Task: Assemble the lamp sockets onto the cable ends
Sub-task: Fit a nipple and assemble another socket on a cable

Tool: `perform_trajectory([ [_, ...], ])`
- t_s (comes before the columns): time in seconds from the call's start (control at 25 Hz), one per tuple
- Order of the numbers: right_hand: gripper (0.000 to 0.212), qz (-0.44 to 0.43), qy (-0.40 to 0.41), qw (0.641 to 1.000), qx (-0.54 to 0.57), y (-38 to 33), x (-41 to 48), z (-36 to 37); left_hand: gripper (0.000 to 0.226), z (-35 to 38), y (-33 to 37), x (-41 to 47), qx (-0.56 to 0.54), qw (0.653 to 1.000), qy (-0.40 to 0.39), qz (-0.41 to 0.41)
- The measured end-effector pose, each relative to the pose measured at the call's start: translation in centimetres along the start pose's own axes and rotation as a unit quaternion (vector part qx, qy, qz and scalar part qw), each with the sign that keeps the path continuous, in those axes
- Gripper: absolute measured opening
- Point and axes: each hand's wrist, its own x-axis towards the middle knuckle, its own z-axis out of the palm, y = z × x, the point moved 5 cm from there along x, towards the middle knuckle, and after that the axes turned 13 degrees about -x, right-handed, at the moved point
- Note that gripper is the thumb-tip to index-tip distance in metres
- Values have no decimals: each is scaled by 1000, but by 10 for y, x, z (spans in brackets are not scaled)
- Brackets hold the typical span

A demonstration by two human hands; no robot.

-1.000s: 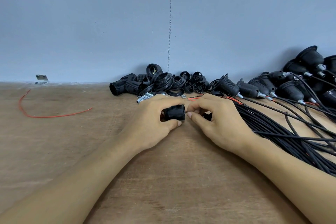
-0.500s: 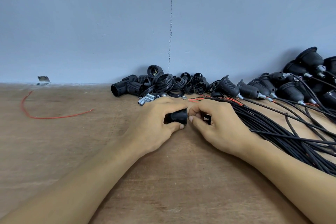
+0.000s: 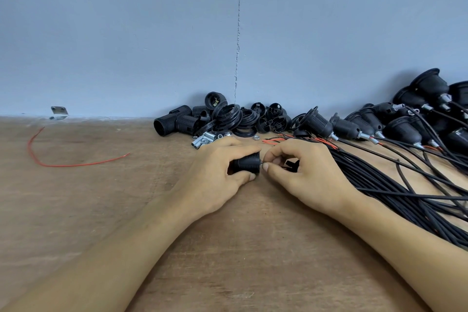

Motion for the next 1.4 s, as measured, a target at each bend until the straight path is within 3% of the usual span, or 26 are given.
perform_trajectory([
  [0.44,12,-36,-30,998,-33,-4,-1,3,69,0,-1,0,-2,1000,14,-20],
  [0.64,16,-32,-39,998,-30,-4,-1,4,70,0,2,-1,-1,999,37,-3],
  [0.76,17,-10,-40,999,-6,-2,0,4,65,2,8,-2,20,998,53,37],
  [0.88,19,6,-24,1000,13,-2,0,2,47,1,8,-2,20,998,60,27],
  [1.24,13,-62,24,997,-34,-15,-3,-7,51,3,5,1,-67,996,-20,-47],
  [1.4,14,-27,-13,1000,0,-14,-3,-1,57,3,3,1,-92,995,-14,-42],
])
